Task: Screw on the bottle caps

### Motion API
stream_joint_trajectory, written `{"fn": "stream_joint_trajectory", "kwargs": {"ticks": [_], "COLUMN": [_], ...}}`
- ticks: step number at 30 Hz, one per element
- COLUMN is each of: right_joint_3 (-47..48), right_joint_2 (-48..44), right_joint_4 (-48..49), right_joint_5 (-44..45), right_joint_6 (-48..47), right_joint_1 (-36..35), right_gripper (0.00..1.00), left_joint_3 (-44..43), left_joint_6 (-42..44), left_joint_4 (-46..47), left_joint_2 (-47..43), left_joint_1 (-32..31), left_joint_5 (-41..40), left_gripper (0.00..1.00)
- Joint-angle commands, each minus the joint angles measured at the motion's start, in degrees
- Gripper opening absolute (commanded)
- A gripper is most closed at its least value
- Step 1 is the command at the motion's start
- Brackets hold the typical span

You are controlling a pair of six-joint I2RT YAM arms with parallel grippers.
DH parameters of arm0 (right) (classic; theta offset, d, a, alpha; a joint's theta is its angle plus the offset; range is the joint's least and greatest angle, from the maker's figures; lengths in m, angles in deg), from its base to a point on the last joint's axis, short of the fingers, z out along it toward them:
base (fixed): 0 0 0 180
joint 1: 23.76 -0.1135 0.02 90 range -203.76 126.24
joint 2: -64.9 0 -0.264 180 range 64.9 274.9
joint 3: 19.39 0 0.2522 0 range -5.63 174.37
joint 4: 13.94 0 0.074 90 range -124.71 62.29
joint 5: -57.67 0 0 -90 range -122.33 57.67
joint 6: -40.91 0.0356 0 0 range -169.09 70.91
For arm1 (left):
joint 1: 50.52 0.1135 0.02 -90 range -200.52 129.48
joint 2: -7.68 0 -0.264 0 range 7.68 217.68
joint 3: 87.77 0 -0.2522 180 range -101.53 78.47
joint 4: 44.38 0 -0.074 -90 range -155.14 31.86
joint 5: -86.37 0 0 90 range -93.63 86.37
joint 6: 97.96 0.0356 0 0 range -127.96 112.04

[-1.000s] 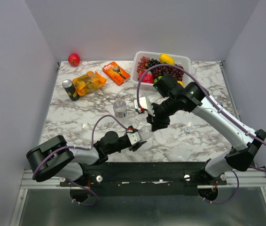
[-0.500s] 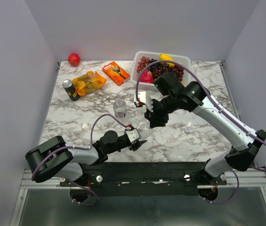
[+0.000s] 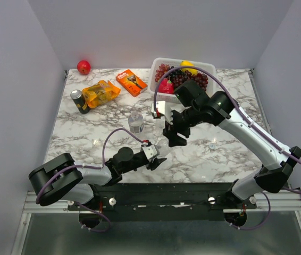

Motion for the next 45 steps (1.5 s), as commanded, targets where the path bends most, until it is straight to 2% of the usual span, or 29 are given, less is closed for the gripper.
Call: {"fn": "stream_joint_trajectory", "kwargs": {"ticks": [1, 2, 4, 5, 9, 14, 20, 23, 28, 32, 36, 45], "right_joint_3": [1.90, 2.07, 4.00, 5.14, 6.74, -4.13, -6.89, -6.72, -5.14, -3.55, -2.67, -4.69], "right_joint_2": [0.69, 0.78, 0.69, 0.60, -3.17, -10.11, -9.42, -8.89, -9.24, -8.28, -6.96, -6.35], "right_joint_4": [3.08, 3.61, 4.58, 4.58, 4.06, 4.84, 11.08, 13.19, 10.48, 6.17, 3.53, 3.44], "right_joint_5": [2.82, 3.26, 3.88, 3.88, 2.12, 1.06, 6.42, 6.17, 0.63, -4.10, -5.61, -6.76], "right_joint_6": [1.29, 1.30, 1.38, 1.38, -0.11, -3.71, -6.16, -9.15, -12.59, -11.98, -10.39, -11.27], "right_joint_1": [-0.48, -0.40, -0.31, -0.31, -0.22, -0.31, -0.31, -0.48, -0.92, -0.92, -1.10, -1.45], "right_gripper": [0.78, 0.84, 0.89, 0.99, 1.00, 1.00, 1.00, 1.00, 0.95, 0.83, 0.76, 0.75], "left_joint_3": [-0.89, -0.89, -0.89, -0.89, -0.98, -1.16, -1.68, -1.95, -1.86, -1.86, -2.03, -2.03], "left_joint_6": [-0.87, -0.87, -1.05, -1.31, -2.81, -5.79, -6.41, -7.11, -8.61, -8.69, -8.87, -7.29], "left_joint_4": [2.58, 2.75, 2.76, 2.58, 2.14, 1.08, 0.91, 0.65, -0.23, -0.14, 0.38, 1.26], "left_joint_2": [0.31, 0.31, 0.31, 0.31, -0.66, -2.68, -2.51, -2.51, -2.86, -2.95, -2.94, -2.77], "left_joint_1": [0.27, 0.27, 0.35, 0.44, 2.54, 3.43, 3.69, 3.69, 4.13, 4.48, 4.57, 4.66], "left_joint_5": [1.07, 1.16, 1.77, 1.86, 3.53, 4.94, 6.69, 6.96, 6.61, 6.43, 6.43, 7.13], "left_gripper": [0.00, 0.00, 0.00, 0.00, 0.00, 0.00, 0.00, 0.00, 0.00, 0.00, 0.00, 0.00]}}
